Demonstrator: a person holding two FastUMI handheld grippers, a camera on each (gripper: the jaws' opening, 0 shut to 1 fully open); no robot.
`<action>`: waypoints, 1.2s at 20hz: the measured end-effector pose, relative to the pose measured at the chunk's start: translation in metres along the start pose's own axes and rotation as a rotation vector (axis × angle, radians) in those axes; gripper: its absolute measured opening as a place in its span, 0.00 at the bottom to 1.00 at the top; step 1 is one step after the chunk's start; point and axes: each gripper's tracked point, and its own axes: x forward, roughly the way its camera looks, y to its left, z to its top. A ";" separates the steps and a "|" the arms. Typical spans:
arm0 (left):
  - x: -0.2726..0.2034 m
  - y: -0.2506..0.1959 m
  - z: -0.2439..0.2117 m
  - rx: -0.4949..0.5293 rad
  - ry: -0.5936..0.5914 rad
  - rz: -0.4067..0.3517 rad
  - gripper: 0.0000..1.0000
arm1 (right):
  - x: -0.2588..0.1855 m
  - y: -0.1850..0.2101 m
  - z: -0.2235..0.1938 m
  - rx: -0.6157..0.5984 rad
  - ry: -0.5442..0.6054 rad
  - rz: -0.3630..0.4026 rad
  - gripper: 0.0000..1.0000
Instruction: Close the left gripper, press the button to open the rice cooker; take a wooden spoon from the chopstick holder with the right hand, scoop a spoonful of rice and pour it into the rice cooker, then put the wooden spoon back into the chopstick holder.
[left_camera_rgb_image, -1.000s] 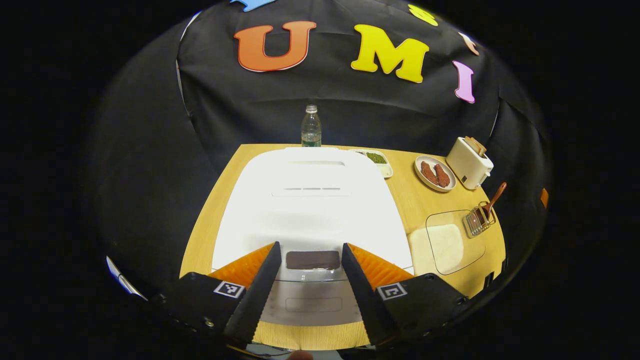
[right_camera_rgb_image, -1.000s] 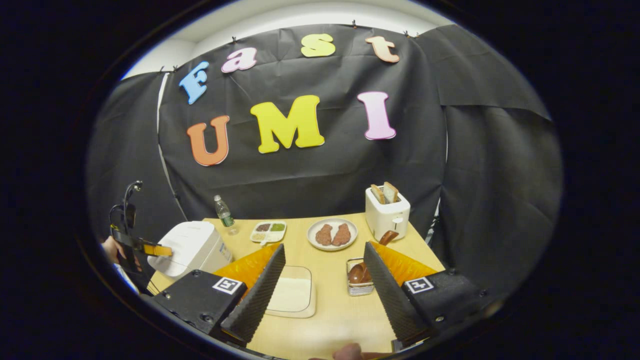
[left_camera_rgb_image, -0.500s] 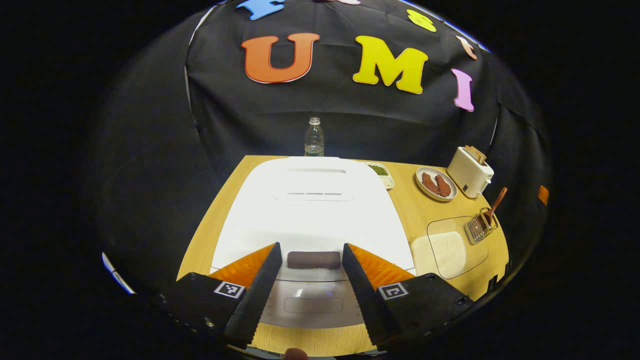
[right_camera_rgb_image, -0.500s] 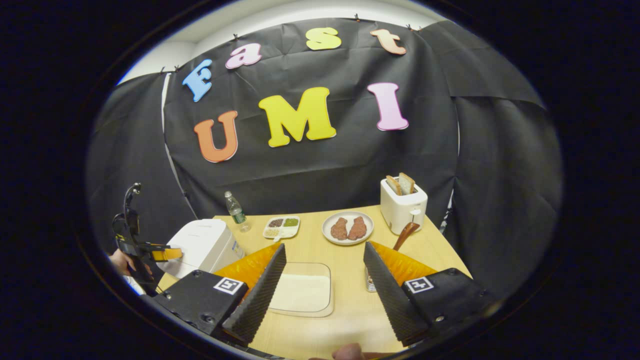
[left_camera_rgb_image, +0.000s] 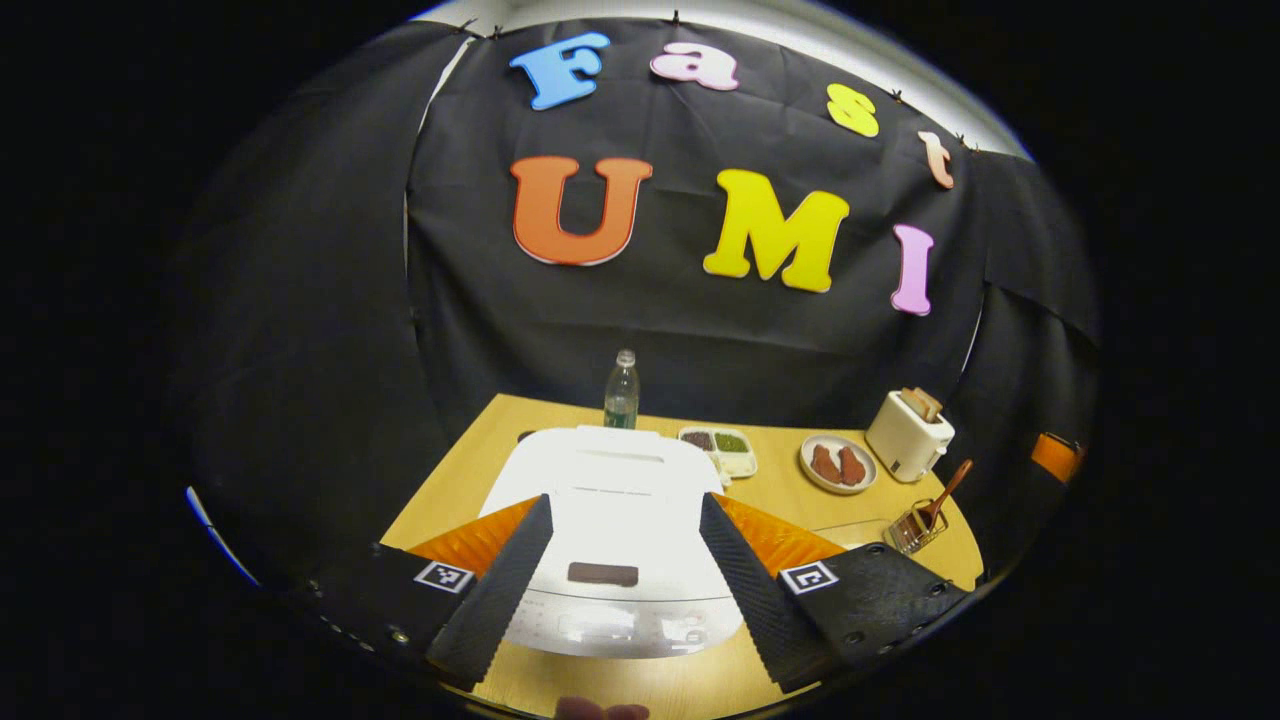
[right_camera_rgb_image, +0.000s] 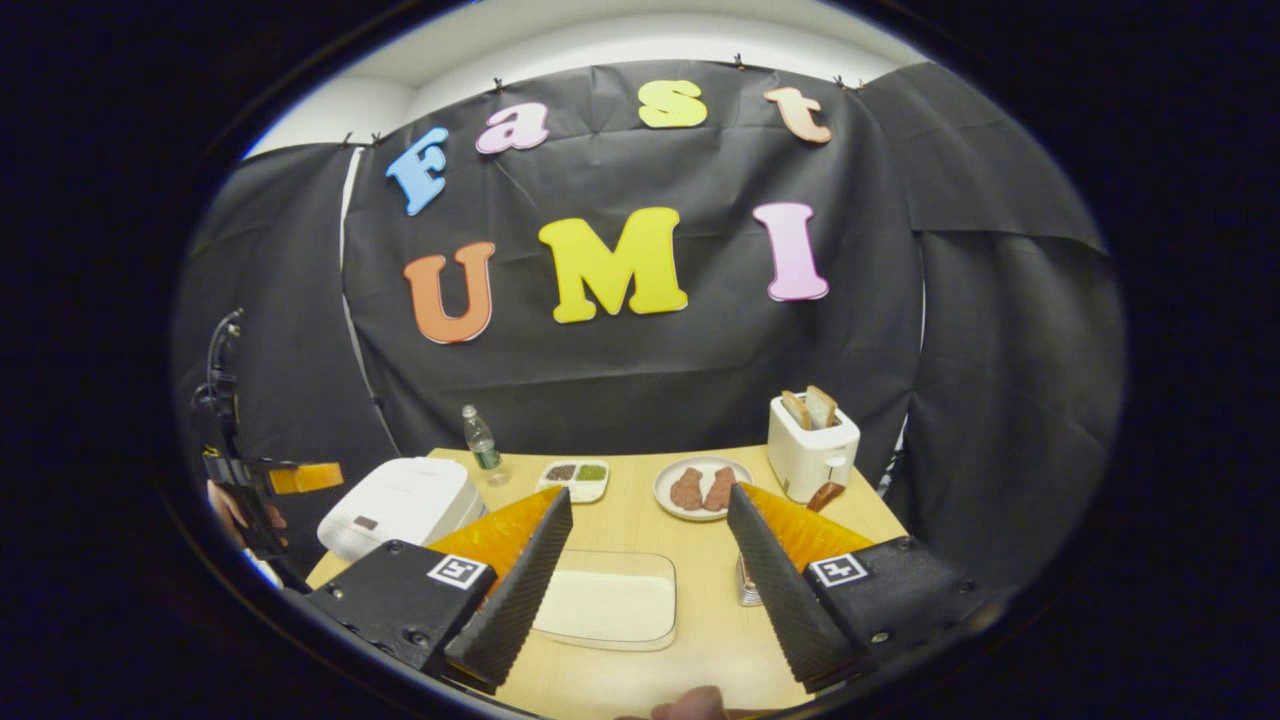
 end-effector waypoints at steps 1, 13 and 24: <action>-0.014 -0.003 0.015 0.007 -0.052 -0.003 0.95 | -0.004 0.005 0.009 -0.007 -0.027 -0.004 0.96; -0.190 -0.050 0.062 0.148 -0.338 -0.077 0.94 | -0.140 0.084 0.031 -0.024 -0.210 -0.053 1.00; -0.257 -0.074 0.047 0.157 -0.441 -0.090 0.94 | -0.210 0.080 0.012 -0.052 -0.223 -0.116 1.00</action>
